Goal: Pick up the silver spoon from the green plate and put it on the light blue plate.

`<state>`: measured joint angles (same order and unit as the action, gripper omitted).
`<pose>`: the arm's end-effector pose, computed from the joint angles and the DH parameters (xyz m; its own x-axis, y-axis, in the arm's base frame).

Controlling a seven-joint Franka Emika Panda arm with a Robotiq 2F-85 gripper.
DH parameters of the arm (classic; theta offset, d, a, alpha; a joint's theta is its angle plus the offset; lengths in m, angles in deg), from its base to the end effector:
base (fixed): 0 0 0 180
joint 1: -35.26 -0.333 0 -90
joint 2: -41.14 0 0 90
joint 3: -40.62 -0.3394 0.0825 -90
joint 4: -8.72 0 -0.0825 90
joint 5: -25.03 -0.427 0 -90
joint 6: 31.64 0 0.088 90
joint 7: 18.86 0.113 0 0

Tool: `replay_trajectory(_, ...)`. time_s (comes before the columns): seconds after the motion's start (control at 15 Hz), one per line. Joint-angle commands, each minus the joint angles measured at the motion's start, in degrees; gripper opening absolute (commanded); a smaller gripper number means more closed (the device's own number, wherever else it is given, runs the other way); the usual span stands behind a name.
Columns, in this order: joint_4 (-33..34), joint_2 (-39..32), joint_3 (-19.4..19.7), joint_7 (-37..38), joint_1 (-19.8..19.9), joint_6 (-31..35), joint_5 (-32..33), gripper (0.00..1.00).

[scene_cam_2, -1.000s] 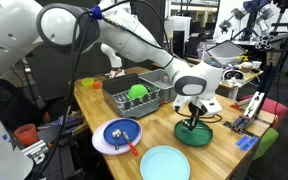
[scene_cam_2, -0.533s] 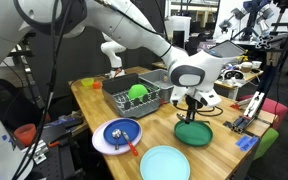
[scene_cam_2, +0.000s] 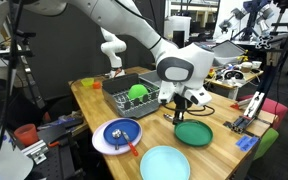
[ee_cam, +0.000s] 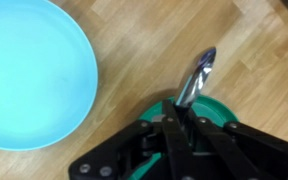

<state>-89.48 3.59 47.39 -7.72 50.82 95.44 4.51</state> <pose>0.6559 -0.2486 0.1820 0.6922 -0.6963 -0.1899 -0.7212 -0.6777 -0.1435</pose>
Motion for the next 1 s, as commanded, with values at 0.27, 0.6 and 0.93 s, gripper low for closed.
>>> replay_trajectory(0.27,-13.5,7.6,4.2,0.5,-0.4,2.8,4.6,0.03)
replay_trajectory(0.6,-13.8,5.3,5.3,3.0,2.9,3.7,-1.5,0.03)
replay_trajectory(0.93,-13.4,2.0,6.0,5.9,5.3,6.0,-5.9,0.03)
